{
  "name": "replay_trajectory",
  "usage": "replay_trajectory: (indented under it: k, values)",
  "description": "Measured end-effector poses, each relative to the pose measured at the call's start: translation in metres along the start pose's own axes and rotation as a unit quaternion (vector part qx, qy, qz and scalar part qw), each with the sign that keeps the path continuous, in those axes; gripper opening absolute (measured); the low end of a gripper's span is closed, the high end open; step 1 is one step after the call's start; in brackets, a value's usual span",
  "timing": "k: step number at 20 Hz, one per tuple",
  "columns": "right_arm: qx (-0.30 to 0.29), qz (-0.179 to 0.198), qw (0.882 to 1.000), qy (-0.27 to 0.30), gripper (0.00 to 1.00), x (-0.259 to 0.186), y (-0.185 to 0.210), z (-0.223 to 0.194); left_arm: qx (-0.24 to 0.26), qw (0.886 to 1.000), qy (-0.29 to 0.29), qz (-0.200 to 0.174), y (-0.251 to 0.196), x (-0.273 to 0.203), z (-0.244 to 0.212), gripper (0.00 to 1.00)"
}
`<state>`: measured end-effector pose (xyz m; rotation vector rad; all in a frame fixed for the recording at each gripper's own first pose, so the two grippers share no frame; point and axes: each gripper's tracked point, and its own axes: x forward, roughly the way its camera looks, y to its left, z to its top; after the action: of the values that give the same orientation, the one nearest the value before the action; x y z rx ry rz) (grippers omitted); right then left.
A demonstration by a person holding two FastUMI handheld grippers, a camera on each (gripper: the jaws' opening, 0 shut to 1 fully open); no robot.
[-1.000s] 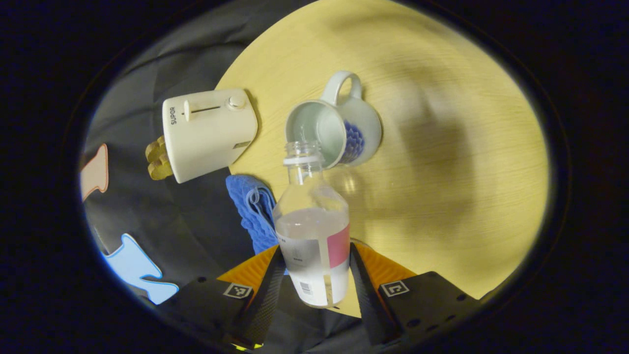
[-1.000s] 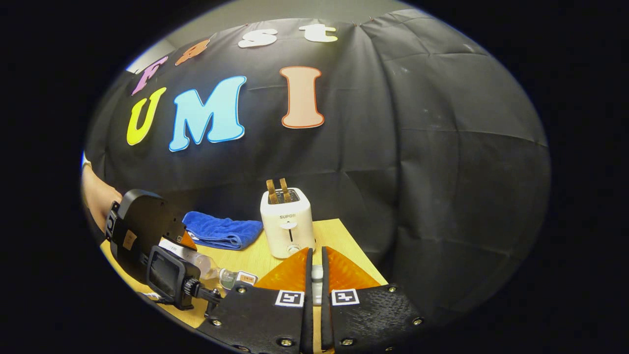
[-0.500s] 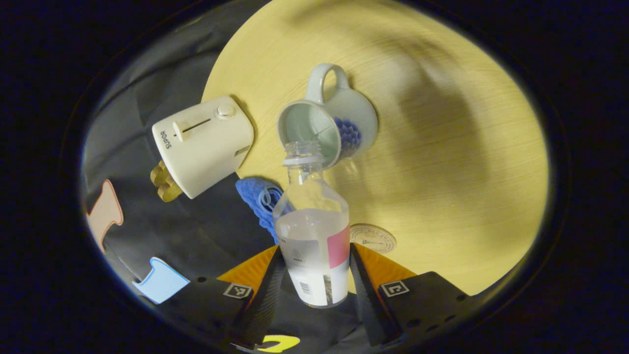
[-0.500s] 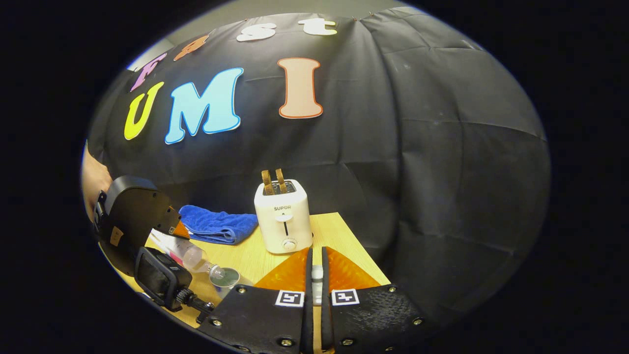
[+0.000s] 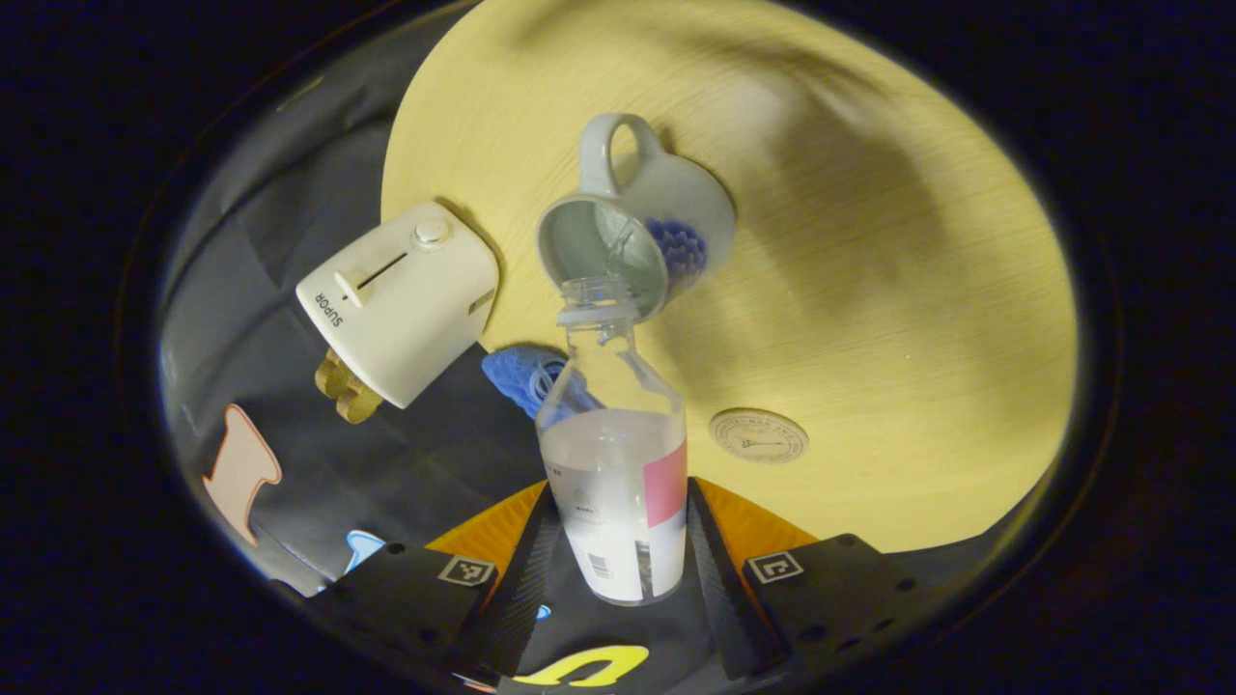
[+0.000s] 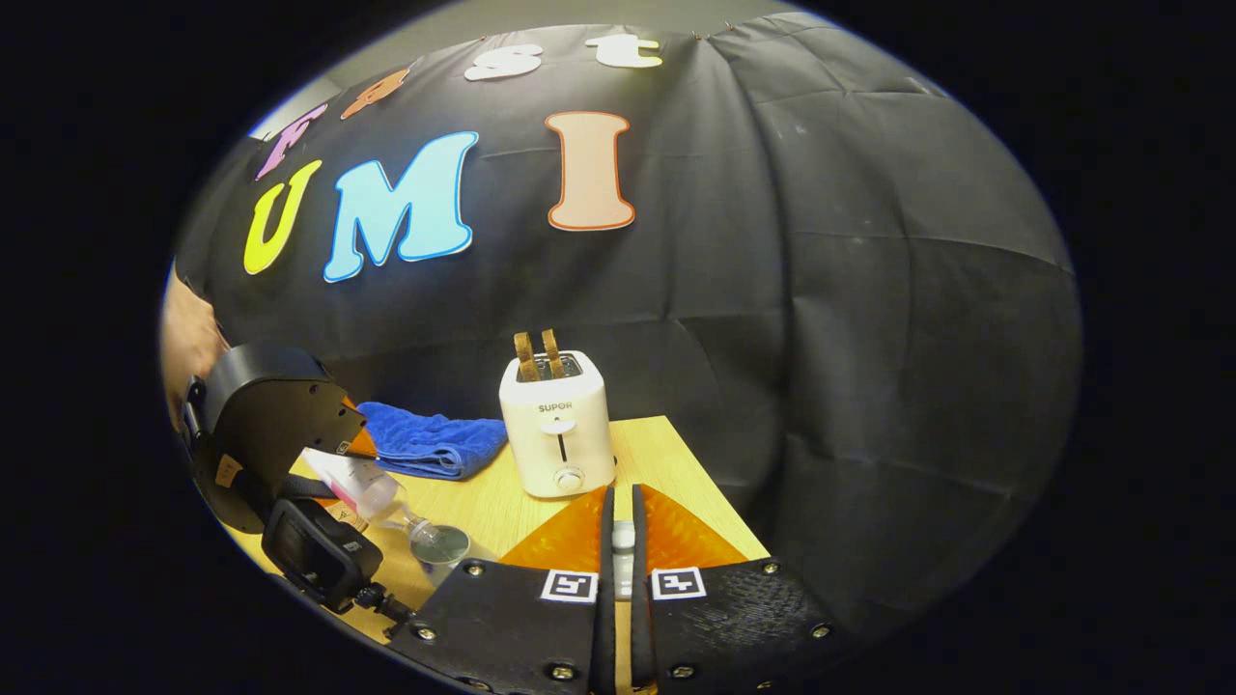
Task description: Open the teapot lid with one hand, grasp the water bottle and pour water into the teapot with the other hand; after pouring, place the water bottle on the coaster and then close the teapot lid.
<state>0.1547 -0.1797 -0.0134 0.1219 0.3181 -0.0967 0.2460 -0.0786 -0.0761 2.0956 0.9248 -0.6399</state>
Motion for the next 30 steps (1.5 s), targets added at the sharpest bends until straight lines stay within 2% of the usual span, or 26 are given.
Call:
replay_trajectory:
  k: [5,19,30]
  values:
    - [0.001,0.003,1.0,0.002,0.06,0.001,0.001,-0.002,0.037,0.999,0.024,0.027,0.012,-0.009,-0.006,0.82]
    - [0.006,0.009,1.0,0.001,0.06,-0.001,0.002,-0.002,0.11,0.99,0.069,0.047,0.028,-0.035,-0.005,0.82]
    - [0.007,0.01,1.0,0.001,0.06,-0.002,0.002,-0.003,0.097,0.993,0.047,0.049,0.023,-0.042,0.006,0.82]
